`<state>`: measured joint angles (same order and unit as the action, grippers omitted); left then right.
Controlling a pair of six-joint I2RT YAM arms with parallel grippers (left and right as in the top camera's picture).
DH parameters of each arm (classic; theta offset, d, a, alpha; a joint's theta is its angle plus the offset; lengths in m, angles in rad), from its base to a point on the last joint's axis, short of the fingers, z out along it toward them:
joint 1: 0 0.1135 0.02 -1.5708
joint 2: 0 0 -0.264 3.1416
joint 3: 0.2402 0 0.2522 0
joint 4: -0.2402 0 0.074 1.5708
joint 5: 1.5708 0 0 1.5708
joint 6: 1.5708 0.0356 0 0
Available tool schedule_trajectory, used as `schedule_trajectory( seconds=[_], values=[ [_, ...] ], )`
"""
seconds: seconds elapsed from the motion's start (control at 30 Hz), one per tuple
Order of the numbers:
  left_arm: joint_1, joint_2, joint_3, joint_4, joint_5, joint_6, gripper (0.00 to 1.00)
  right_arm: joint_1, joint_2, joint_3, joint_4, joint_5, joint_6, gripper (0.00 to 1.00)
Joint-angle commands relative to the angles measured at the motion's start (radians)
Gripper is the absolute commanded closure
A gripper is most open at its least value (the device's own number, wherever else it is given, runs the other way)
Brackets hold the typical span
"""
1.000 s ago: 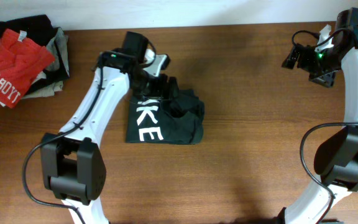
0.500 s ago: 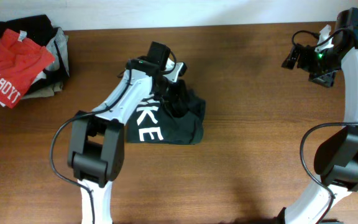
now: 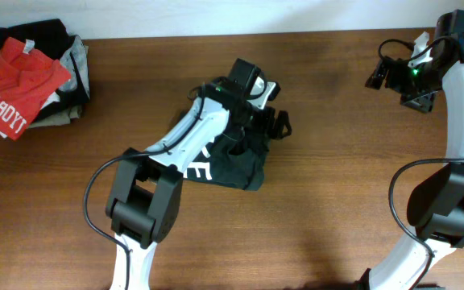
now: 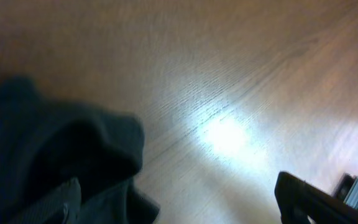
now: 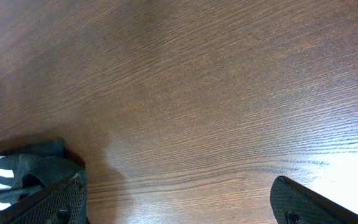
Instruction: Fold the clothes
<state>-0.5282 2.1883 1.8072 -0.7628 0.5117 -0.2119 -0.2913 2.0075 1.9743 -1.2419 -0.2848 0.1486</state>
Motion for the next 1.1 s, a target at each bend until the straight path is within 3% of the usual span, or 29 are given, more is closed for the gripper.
schedule_trajectory(
  seconds=[0.0, 0.1, 0.27, 0.37, 0.53, 0.6, 0.73, 0.87, 1.07],
  values=[
    [0.034, -0.079, 0.177, -0.172, -0.004, 0.106, 0.01, 0.004, -0.004, 0.006, 0.000, 0.008, -0.010, 0.01],
    [0.098, -0.158, 0.262, -0.348, -0.059, 0.116, 0.01, 0.004, -0.004, 0.006, 0.000, 0.008, -0.010, 0.01],
    [0.178, -0.142, 0.227, -0.655, -0.142, 0.117, 0.01, 0.004, -0.004, 0.006, 0.000, 0.009, -0.010, 0.01],
    [0.119, -0.141, 0.044, -0.529, -0.090, 0.119, 0.01, 0.004, -0.004, 0.006, 0.000, 0.008, -0.010, 0.01],
    [0.062, -0.141, -0.214, -0.246, -0.080, -0.001, 0.01, 0.004, -0.004, 0.006, 0.000, 0.009, -0.010, 0.01],
    [0.055, -0.141, -0.227, -0.225, -0.077, 0.000, 0.02, 0.004, -0.004, 0.006, 0.000, 0.008, -0.010, 0.01],
    [-0.027, -0.141, -0.226, -0.169, -0.020, 0.076, 0.11, 0.004, -0.004, 0.006, 0.000, 0.009, -0.010, 0.01],
    [-0.135, -0.141, -0.227, -0.183, -0.031, 0.083, 0.51, 0.004, -0.004, 0.006, 0.000, 0.008, -0.010, 0.01],
    [-0.156, -0.172, -0.195, -0.246, -0.037, 0.144, 0.51, 0.004, -0.004, 0.006, 0.000, 0.009, -0.010, 0.01]
  ],
)
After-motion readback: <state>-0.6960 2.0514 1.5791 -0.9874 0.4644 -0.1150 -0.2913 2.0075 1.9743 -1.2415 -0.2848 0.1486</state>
